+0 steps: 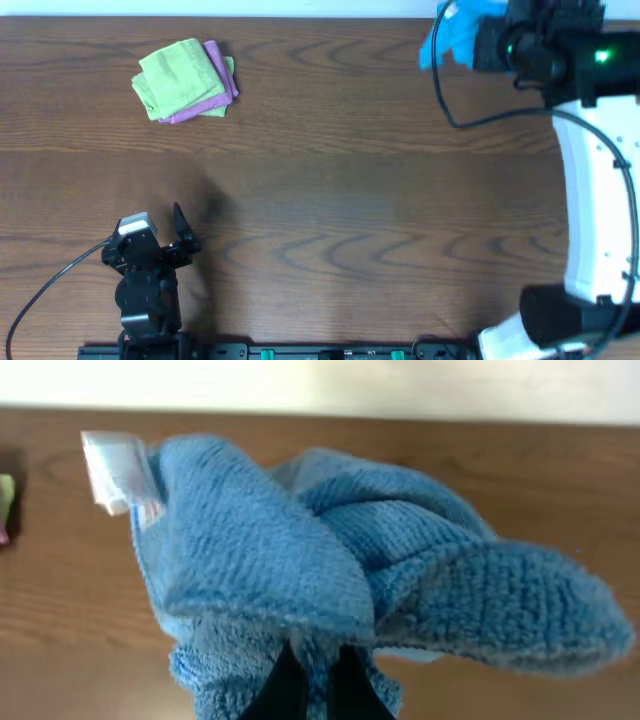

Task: Fold the cloth
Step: 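Lift the blue cloth with the right gripper, raising it high, then carry the blue cloth toward table center and lower it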

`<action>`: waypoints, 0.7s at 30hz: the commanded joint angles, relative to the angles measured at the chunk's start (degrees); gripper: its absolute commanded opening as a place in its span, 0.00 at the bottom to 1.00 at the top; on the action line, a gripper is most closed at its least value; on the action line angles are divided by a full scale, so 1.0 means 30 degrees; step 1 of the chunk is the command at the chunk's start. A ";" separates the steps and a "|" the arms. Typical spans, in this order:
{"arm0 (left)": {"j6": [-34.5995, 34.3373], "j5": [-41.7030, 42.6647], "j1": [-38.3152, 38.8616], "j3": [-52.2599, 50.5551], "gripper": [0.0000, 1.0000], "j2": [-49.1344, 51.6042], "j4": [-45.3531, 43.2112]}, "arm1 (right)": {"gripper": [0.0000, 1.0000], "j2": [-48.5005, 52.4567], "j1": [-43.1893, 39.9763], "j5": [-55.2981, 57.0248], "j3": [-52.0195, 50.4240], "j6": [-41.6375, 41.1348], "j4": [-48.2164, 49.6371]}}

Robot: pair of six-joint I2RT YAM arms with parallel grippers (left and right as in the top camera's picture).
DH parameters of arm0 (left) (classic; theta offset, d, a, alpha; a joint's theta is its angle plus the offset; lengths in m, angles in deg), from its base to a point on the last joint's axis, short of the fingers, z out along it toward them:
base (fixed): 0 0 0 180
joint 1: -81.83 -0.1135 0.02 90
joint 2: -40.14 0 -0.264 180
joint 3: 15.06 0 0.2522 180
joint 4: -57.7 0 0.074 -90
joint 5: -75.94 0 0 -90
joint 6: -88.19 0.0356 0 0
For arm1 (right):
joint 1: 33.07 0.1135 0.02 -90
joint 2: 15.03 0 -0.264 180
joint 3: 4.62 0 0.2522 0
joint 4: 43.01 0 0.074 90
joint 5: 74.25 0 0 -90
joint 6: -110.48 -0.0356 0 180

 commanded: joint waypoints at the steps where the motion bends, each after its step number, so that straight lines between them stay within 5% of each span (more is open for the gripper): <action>1: 0.0357 -0.0342 0.0066 -0.0576 0.95 -0.0124 0.0277 | 0.01 -0.1989 0.0299 -0.0408 -0.2200 0.0474 0.0357; 14: 0.0357 -0.0342 0.0066 -0.0576 0.95 -0.0124 0.0277 | 0.02 -0.7686 0.1311 -0.0481 -1.2648 0.0080 0.2266; 21: 0.0357 -0.0342 0.0066 -0.0576 0.95 -0.0124 0.0277 | 0.02 -1.2327 0.1960 -0.0772 -1.4819 -0.0342 0.1756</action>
